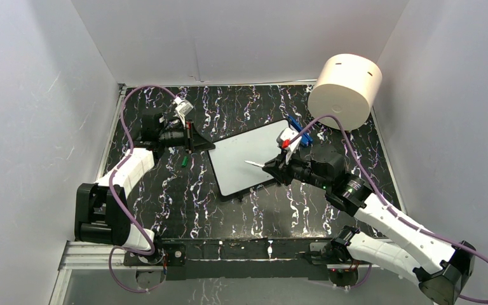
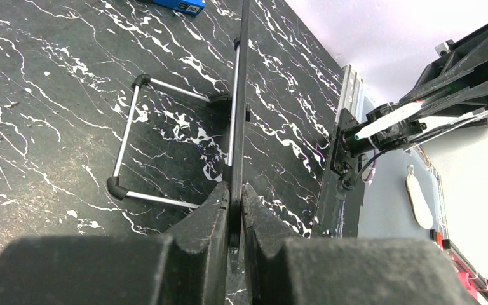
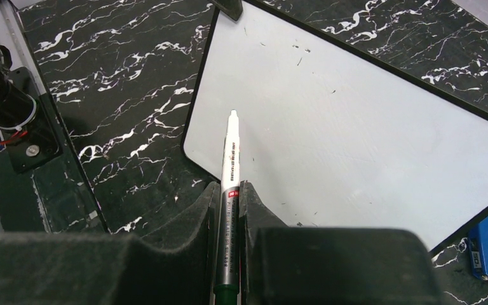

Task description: Write a sentence on the whiteboard

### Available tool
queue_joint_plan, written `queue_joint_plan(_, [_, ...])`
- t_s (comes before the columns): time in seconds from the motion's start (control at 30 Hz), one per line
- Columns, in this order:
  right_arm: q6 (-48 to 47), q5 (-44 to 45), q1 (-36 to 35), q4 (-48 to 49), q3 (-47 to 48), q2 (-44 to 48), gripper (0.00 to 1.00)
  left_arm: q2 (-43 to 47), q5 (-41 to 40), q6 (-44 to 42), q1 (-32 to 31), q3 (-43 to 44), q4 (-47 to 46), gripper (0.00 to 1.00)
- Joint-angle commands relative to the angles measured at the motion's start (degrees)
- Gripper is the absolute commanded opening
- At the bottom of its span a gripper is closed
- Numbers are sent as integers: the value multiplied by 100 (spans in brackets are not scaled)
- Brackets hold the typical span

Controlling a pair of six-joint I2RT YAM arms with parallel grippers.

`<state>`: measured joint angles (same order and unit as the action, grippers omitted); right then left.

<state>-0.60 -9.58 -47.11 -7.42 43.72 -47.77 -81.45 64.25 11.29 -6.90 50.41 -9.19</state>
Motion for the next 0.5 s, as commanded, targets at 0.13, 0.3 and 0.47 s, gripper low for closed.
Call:
queue_joint_plan(0.13, [16, 164, -184, 407, 295, -66, 0, 361, -148, -621, -22, 119, 570, 0])
queue_joint_plan(0.3, [16, 697, -539, 447, 295, -195, 0, 559, -400, -937, -79, 59, 799, 0])
queue_joint_plan(0.47, [-137, 1873, -1206, 669, 336, -274, 0, 636, -602, -1101, -134, 49, 888, 0])
